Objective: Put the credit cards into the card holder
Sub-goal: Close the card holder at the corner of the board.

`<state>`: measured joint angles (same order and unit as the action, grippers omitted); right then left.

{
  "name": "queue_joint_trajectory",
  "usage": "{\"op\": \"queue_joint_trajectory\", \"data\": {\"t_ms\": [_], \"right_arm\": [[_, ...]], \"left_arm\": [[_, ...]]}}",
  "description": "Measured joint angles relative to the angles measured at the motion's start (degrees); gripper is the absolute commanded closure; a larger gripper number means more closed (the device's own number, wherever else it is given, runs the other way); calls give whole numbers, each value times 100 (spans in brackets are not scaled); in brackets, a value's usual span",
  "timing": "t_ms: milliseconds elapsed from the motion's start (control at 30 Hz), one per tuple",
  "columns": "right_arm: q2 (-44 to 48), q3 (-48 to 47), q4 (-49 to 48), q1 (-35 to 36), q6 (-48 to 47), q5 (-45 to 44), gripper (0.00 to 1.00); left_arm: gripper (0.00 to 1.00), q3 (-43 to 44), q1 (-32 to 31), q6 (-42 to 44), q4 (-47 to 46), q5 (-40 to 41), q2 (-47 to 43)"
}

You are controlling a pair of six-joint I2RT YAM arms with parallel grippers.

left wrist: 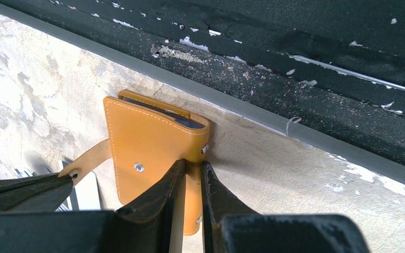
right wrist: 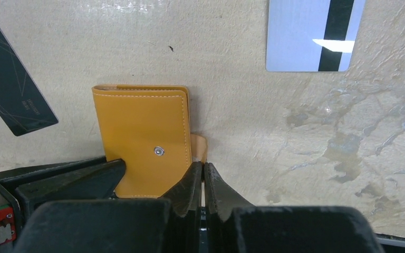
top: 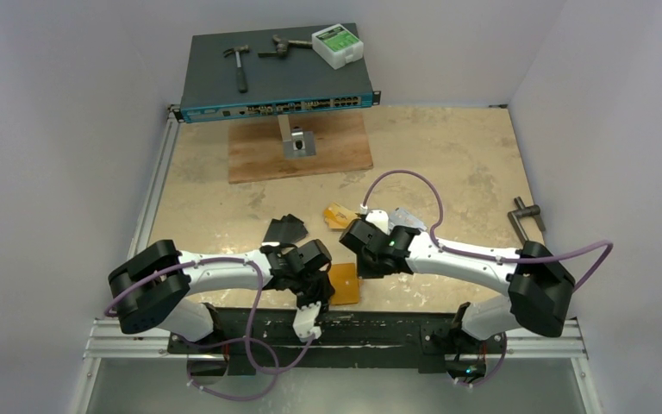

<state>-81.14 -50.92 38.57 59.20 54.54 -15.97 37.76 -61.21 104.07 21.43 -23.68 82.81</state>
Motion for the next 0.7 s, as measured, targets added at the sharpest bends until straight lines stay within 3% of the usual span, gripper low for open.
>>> {"op": "queue_joint_trajectory", "data": {"t_ms": [400,700], "right_arm": [[326,330,28,4,175,-61,100],[1215,1130,-909,4,315,422,100]], "left_arm": [[92,0,-33,-57,0,42,-7],[92,0,-55,-105,-2,81,-13]]}}
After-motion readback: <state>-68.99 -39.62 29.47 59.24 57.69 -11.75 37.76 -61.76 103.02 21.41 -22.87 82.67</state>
